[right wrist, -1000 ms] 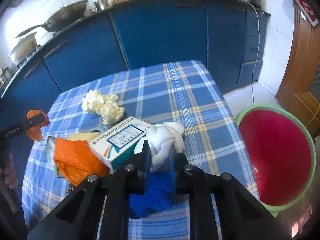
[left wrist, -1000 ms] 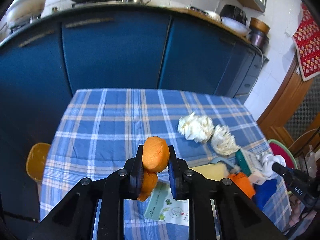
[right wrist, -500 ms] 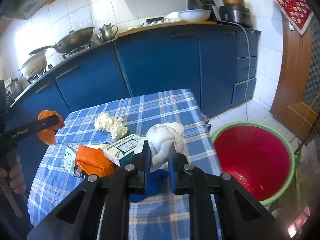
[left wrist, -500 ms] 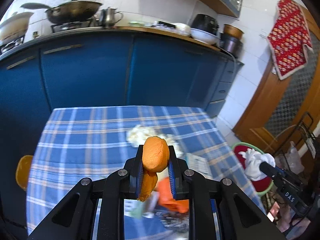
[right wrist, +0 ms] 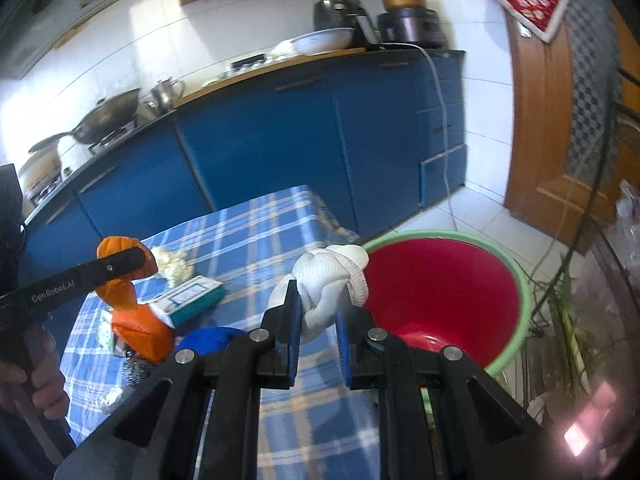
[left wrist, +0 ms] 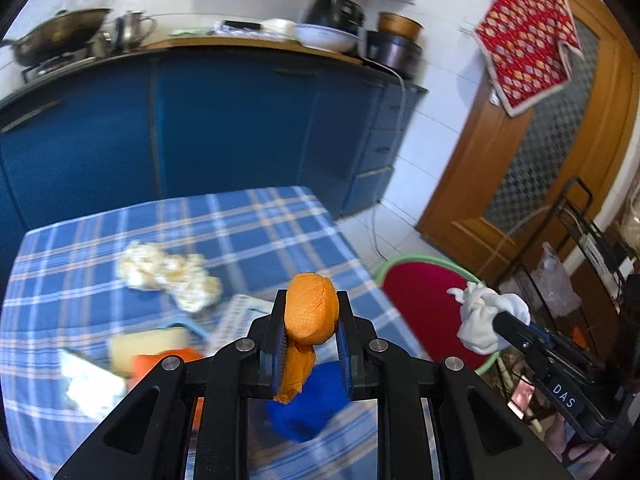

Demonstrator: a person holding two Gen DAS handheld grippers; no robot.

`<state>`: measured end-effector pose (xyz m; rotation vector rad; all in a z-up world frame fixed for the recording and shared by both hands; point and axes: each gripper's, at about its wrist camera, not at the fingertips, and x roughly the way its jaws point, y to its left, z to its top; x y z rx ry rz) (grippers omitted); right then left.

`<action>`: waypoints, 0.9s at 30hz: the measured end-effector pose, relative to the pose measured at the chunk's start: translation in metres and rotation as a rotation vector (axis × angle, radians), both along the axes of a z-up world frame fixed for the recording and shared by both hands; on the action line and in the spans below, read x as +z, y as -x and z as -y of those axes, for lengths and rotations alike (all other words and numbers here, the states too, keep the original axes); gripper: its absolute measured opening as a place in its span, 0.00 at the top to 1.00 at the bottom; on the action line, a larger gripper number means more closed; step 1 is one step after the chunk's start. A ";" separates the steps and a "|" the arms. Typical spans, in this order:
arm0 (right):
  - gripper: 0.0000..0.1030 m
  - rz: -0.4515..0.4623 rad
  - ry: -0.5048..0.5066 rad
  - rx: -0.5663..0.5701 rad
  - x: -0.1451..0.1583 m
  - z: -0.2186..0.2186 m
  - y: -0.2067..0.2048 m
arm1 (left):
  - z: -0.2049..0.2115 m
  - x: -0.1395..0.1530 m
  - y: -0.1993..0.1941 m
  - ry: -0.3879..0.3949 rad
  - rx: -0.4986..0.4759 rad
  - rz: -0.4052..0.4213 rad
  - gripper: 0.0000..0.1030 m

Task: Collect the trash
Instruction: 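Carry the white cloth in the right tool while the left carries the orange glove to the bin, then open both tools over the red bin, dropping the cloth and glove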

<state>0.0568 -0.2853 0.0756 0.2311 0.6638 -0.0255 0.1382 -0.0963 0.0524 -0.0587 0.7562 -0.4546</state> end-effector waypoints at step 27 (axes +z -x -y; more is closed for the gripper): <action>0.81 -0.137 -0.082 -0.220 -0.085 0.096 0.007 | 0.169 -0.077 -0.035 -0.121 -0.258 -0.089 0.78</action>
